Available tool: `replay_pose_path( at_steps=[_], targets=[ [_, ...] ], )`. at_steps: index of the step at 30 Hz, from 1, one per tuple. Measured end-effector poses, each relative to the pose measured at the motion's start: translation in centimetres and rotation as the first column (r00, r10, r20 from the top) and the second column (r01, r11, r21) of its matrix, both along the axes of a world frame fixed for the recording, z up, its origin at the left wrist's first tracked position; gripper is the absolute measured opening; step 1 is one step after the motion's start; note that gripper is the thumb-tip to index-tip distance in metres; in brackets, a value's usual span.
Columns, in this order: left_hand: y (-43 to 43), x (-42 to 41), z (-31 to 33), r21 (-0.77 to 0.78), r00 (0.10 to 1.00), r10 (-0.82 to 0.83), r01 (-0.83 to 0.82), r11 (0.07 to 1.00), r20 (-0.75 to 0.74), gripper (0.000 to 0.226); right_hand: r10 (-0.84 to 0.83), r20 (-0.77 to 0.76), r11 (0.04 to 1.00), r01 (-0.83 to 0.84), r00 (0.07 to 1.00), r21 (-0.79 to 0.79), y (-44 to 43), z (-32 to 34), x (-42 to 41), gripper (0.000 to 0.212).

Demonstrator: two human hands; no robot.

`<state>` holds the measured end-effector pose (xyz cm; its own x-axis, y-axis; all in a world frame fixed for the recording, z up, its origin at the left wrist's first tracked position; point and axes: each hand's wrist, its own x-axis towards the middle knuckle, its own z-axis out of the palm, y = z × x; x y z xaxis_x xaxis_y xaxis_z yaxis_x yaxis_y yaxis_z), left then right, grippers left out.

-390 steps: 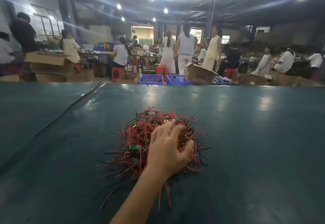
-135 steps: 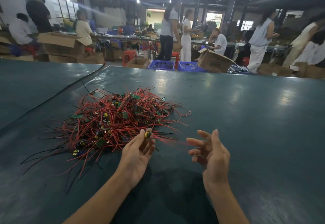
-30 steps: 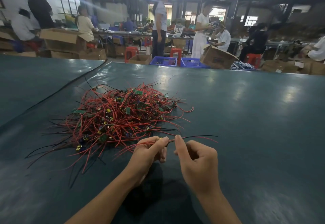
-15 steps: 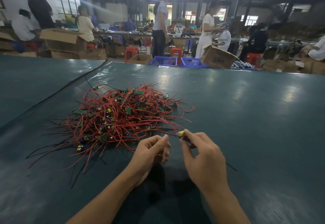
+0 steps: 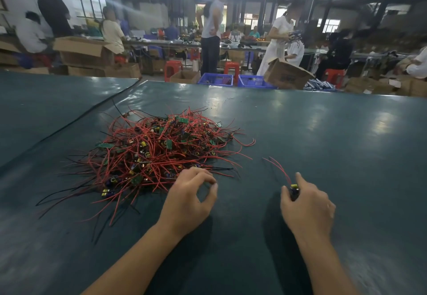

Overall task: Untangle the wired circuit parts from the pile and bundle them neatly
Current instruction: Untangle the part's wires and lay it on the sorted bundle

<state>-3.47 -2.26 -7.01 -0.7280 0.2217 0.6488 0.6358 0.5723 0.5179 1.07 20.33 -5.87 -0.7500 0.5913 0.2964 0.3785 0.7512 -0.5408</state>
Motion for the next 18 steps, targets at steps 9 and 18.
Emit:
replay_pose_path(
  at_steps=[9,18],
  targets=[
    [-2.9,-2.2,-0.5,-0.416,0.922,0.386,-0.346,0.841,0.014,0.039,0.338,-0.142,0.929,-0.354,0.931,-0.106,-4.7,-0.5,0.4,0.049],
    [-0.9,-0.3,0.7,-0.159,0.969,0.088,-0.127,0.979,-0.23,0.02,0.432,-0.282,0.801,-0.508,0.857,-0.316,-7.2,-0.9,0.4,0.028]
  ],
)
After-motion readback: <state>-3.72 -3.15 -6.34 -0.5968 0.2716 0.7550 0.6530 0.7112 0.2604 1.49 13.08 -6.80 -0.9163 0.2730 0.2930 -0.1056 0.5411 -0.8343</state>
